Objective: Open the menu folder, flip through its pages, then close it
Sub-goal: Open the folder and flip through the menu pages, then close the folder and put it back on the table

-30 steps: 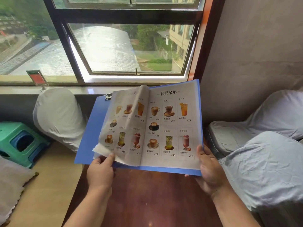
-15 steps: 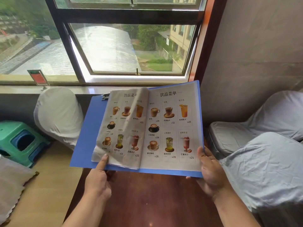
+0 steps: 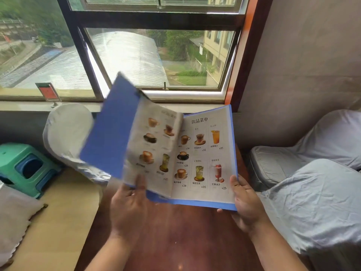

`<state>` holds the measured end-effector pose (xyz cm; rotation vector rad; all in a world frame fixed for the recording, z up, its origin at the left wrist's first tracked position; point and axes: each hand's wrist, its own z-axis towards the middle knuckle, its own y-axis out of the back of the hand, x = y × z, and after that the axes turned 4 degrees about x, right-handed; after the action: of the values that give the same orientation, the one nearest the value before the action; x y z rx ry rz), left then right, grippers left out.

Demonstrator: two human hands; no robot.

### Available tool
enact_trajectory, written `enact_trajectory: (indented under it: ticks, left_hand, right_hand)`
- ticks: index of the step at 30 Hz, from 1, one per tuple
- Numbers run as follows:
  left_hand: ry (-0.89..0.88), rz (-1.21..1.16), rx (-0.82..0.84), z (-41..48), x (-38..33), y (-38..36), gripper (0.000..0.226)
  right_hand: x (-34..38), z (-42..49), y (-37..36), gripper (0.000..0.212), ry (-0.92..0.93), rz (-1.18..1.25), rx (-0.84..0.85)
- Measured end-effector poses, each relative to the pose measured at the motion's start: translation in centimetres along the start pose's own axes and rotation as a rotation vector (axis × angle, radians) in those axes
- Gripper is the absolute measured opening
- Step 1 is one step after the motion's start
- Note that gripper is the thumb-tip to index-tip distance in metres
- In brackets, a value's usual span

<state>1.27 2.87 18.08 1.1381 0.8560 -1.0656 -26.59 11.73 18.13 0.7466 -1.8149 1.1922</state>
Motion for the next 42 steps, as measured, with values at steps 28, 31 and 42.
enact_trajectory:
  ticks: [28,31,42]
  left_hand:
    - [0.261,-0.283,0.226,0.9,-0.4,-1.4,0.042]
    - [0.265,-0.262,0.224,0.9,0.0,-1.5,0.043]
    - [0.577,0.371,0.607,-7.7,13.2,-3.0,0.022]
  right_hand:
    - [0.1,1.0,-0.7,0.031,0.092,-0.125,0.143]
    - [-0.2,1.4,-0.4,0.033,0.08,-0.154,0.138]
    - [-12.3,-2.5,9.2,0.003,-0.32,-0.944,-0.083]
